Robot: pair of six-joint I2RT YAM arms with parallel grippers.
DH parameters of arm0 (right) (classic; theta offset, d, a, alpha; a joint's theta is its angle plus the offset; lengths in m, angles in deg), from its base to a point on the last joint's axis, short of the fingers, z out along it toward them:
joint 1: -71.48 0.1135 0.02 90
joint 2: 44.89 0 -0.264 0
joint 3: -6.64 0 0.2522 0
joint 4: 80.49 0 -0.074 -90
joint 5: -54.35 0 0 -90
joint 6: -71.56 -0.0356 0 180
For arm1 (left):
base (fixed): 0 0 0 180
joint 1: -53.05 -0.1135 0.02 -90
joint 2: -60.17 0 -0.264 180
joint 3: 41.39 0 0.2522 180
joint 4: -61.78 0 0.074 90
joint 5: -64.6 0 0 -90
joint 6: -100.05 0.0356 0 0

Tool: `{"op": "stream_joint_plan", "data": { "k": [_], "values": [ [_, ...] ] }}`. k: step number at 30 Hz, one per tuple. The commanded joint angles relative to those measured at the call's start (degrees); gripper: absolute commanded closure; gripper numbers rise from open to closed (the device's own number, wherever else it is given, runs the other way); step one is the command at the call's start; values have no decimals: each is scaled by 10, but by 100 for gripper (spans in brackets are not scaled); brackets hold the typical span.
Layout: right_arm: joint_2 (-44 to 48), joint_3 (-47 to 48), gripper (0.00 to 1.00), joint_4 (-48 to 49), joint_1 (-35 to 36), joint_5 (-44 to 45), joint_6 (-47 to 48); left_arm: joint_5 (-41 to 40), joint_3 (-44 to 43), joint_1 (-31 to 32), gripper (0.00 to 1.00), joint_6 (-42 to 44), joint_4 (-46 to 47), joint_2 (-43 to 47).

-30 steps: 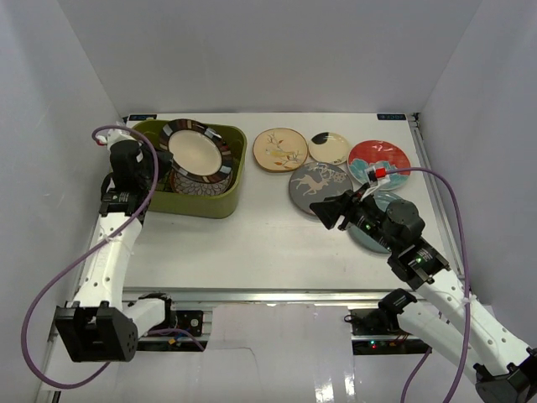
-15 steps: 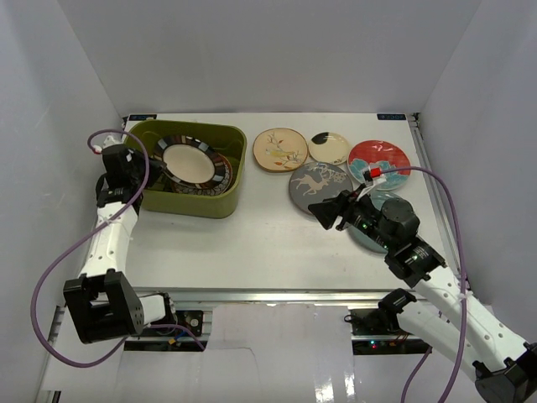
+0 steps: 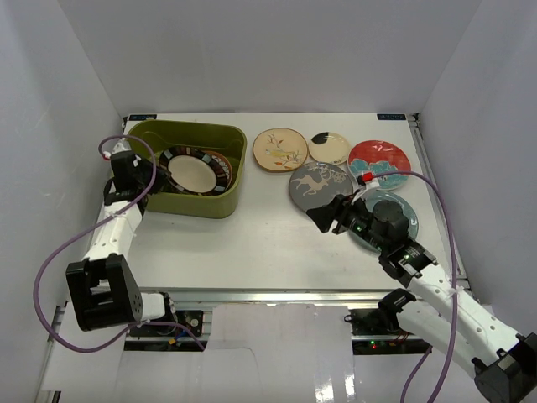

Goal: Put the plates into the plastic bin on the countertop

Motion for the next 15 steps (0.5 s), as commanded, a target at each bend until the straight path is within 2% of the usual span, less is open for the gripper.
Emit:
{"op": "stream_joint_plan", "data": {
  "k": [1,2,3,5,6,9,11,15],
  "values": [
    [-20,-25,34,52,-2,25,-15,6,-7,-3,87,11,34,-7],
    [-25,-31,34,60,-3,36,-31,-2,-9,-3,81,18,30,-10],
    [-30,-44,34,72,-3,45,-41,-6,-12,-3,69,20,19,-15],
    [-46,-54,32,80,-2,97,-57,-23,-18,-3,55,36,4,-24],
    [-51,-62,29,82,-3,117,-80,-29,-24,-3,44,41,-10,-27],
    [-66,-88,23,112,-3,180,-128,-45,-29,-2,24,53,-27,-33],
    [-77,-104,20,138,-5,225,-160,-49,-36,-3,21,61,-40,-38],
    [-102,-133,25,172,-7,297,-238,-45,-31,-3,17,63,-40,-31]
  ]
}}
